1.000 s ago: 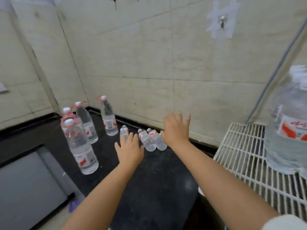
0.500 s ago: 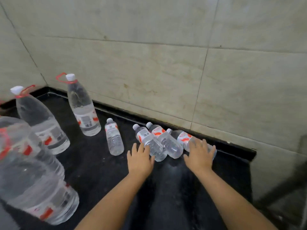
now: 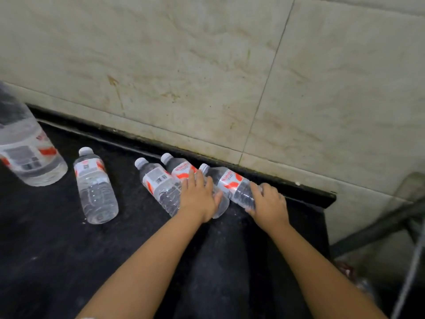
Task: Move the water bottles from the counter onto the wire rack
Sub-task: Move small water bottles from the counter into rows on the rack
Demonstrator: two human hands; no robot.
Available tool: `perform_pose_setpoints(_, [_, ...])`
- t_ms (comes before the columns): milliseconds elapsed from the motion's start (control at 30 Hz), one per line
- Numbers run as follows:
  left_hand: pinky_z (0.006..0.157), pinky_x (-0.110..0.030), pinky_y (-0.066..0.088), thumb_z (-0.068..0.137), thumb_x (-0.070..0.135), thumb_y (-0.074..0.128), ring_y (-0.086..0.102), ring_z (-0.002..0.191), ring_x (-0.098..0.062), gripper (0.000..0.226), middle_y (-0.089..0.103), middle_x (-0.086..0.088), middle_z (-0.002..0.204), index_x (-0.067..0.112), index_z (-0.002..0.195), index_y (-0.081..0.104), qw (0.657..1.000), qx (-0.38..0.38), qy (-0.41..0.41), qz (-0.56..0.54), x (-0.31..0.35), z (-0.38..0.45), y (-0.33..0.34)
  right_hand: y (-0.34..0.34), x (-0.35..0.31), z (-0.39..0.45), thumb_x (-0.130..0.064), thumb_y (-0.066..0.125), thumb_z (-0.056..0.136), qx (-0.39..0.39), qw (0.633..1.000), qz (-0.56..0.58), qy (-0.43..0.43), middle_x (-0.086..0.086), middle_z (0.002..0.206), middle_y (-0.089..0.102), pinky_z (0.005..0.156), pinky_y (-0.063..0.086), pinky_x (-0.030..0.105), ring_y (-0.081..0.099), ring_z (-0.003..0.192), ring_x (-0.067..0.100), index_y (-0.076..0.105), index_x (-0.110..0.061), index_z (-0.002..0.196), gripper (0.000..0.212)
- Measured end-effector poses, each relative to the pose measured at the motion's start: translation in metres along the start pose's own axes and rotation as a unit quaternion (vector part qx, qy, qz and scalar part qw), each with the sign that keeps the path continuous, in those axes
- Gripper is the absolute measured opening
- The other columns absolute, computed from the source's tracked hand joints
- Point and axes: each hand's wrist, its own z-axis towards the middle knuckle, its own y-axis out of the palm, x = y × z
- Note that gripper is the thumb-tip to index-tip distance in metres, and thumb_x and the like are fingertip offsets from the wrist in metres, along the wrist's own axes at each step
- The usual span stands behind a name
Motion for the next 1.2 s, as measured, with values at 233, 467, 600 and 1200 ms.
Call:
perform_pose_setpoints(233, [0.118, -0.041, -0.002, 0.094, 0.054, 0.024, -0.01, 0.144, -0.031, 0.074, -0.004, -0.016, 0.156, 0.006, 0.147, 0.005, 0.998, -0.014, 0.058, 0.025, 0.016, -0.033, 0.013, 0.02, -0.006, -0.056, -0.037, 0.092, 0.016, 0.119, 0.992, 0.004, 0.04, 0.011, 0.066, 0.059, 0.042, 0.046, 0.03, 0.058, 0.054, 0.027, 0.07, -0.009, 0.089, 0.082])
perform_pose_setpoints(467, [0.117, -0.034, -0.008, 0.096, 0.048, 0.027, -0.009, 0.145, -0.021, 0.067, -0.004, -0.01, 0.157, 0.01, 0.147, 0.007, 0.992, -0.019, 0.125, -0.007, 0.043, -0.109, 0.034, 0.022, 0.007, -0.132, -0.034, 0.092, 0.023, 0.111, 0.992, 0.026, 0.059, 0.014, 0.071, 0.059, 0.046, 0.048, 0.033, 0.058, 0.059, 0.029, 0.067, -0.006, 0.093, 0.079])
perform_pose_setpoints(600, [0.117, -0.032, -0.007, 0.095, 0.05, 0.025, -0.004, 0.145, -0.019, 0.066, 0.002, -0.006, 0.157, 0.011, 0.147, 0.013, 0.993, -0.003, 0.117, -0.022, 0.054, -0.168, 0.053, 0.012, 0.015, -0.183, -0.036, 0.068, 0.077, 0.029, 0.996, 0.049, 0.062, 0.016, 0.118, 0.047, 0.085, 0.043, 0.041, 0.047, 0.109, 0.031, 0.038, -0.011, 0.133, 0.068])
perform_pose_setpoints(1200, [0.115, -0.047, 0.025, 0.082, 0.054, 0.036, 0.025, 0.14, -0.024, 0.07, 0.03, -0.008, 0.15, 0.011, 0.138, 0.038, 0.994, 0.049, 0.009, -0.098, 0.111, -0.398, 0.101, 0.015, 0.06, -0.369, -0.043, 0.073, 0.07, -0.01, 0.996, 0.066, -0.057, 0.015, 0.121, 0.047, 0.085, 0.044, 0.04, 0.048, 0.111, 0.031, 0.044, -0.009, 0.126, 0.071])
